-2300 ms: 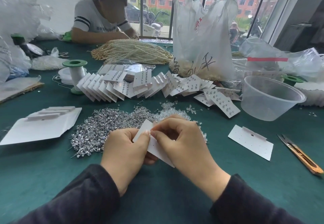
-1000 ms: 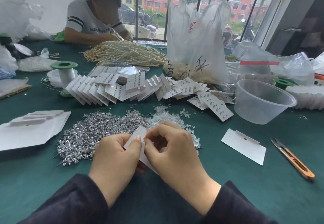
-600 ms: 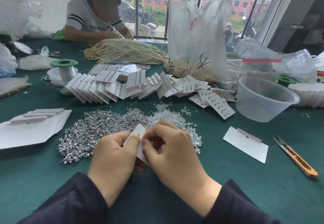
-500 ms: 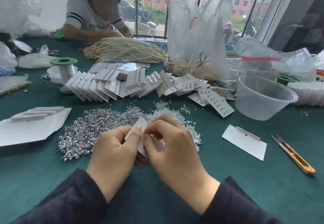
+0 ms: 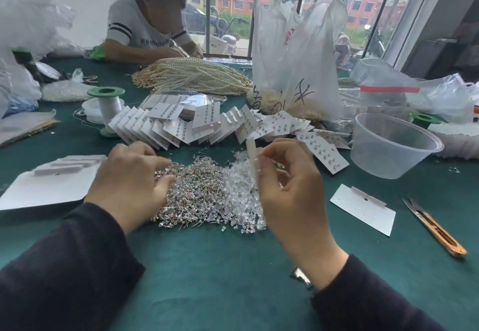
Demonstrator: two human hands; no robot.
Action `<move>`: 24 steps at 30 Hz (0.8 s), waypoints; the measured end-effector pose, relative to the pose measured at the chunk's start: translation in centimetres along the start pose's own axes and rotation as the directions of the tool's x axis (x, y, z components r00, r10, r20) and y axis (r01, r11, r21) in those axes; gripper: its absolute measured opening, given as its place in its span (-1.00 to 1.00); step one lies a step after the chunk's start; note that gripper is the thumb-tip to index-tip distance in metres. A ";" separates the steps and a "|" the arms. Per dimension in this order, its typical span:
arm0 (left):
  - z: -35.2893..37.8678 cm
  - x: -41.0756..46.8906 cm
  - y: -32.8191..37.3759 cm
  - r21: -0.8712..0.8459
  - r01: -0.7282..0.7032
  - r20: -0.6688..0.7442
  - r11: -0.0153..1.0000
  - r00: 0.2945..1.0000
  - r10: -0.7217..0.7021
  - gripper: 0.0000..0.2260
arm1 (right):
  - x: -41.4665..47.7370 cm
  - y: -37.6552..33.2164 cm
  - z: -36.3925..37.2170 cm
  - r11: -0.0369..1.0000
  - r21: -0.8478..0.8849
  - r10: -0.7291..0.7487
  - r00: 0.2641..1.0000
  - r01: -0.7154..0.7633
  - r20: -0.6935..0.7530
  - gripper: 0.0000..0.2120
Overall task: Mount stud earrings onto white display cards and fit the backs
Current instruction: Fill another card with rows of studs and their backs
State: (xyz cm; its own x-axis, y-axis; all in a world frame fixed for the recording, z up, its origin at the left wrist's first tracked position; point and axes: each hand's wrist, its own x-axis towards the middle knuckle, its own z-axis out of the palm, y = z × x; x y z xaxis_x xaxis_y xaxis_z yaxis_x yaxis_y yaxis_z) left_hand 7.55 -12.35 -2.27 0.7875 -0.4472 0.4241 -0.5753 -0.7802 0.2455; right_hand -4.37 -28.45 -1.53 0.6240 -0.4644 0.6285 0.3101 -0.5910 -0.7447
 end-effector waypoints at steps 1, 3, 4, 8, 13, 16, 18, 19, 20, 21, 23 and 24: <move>0.1 0.1 -0.4 0.049 0.033 0.064 0.998 0.997 -0.036 -0.75 | 0.1 0.0 -0.2 0.998 0.031 0.051 0.999 -0.052 0.012 -0.80; 0.1 0.0 -0.5 0.056 0.045 0.114 0.997 0.992 -0.051 -0.79 | 0.3 0.0 -0.4 0.990 0.058 0.126 0.992 -0.127 0.024 -0.77; 0.2 -0.1 -0.3 0.030 0.040 0.110 0.999 0.993 -0.044 -0.82 | 0.3 0.0 -0.4 0.985 0.064 0.157 0.987 -0.159 0.028 -0.77; 0.4 -0.1 0.2 -0.137 0.063 0.062 0.989 0.997 -0.055 -0.94 | 0.4 0.0 -0.3 0.946 0.130 0.290 0.954 -0.297 0.075 -0.86; 0.4 -0.4 1.1 -0.221 0.054 0.116 0.974 0.993 -0.029 -0.83 | 0.5 0.2 -0.3 0.797 0.292 0.500 0.849 -0.528 0.169 -0.91; 0.4 -0.4 1.3 -0.217 0.032 0.132 0.976 0.991 -0.003 -0.92 | 0.6 0.2 -0.6 0.681 0.374 0.575 0.776 -0.629 0.259 -0.93; 0.4 -0.4 1.3 -0.228 0.025 0.112 0.973 0.994 0.001 -0.95 | 0.7 0.1 -0.8 0.593 0.437 0.596 0.733 -0.677 0.327 -0.94; 0.5 -0.5 1.3 -0.229 0.023 0.106 0.973 0.994 0.002 -0.94 | 0.8 0.0 -0.8 0.542 0.469 0.602 0.712 -0.697 0.362 -0.94; 0.5 -0.4 1.3 -0.237 0.019 0.092 0.971 0.996 0.003 -0.93 | 0.8 -0.1 -0.8 0.489 0.499 0.605 0.690 -0.715 0.397 -0.93; 0.6 -0.4 1.3 -0.255 0.015 0.069 0.967 0.998 0.002 -0.93 | 0.9 -0.2 -0.9 0.436 0.523 0.607 0.669 -0.732 0.429 -0.91; 0.6 -0.2 1.3 -0.294 0.006 0.011 0.956 1.000 -0.003 -0.92 | 1.0 -0.2 -0.9 0.343 0.558 0.606 0.632 -0.756 0.483 -0.83; 0.6 -0.2 1.4 -0.308 0.001 -0.007 0.951 1.000 -0.004 -0.91 | 1.0 -0.2 -1.0 0.306 0.568 0.600 0.619 -0.764 0.508 -0.79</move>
State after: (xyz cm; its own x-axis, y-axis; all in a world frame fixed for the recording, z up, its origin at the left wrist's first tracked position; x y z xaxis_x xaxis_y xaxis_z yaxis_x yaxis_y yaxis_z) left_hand 6.75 -13.62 -2.50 0.7879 -0.4410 0.4297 -0.6145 -0.6079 0.5028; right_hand -4.50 -29.48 -0.51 0.9361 -0.3068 -0.1719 0.0263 0.5484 -0.8358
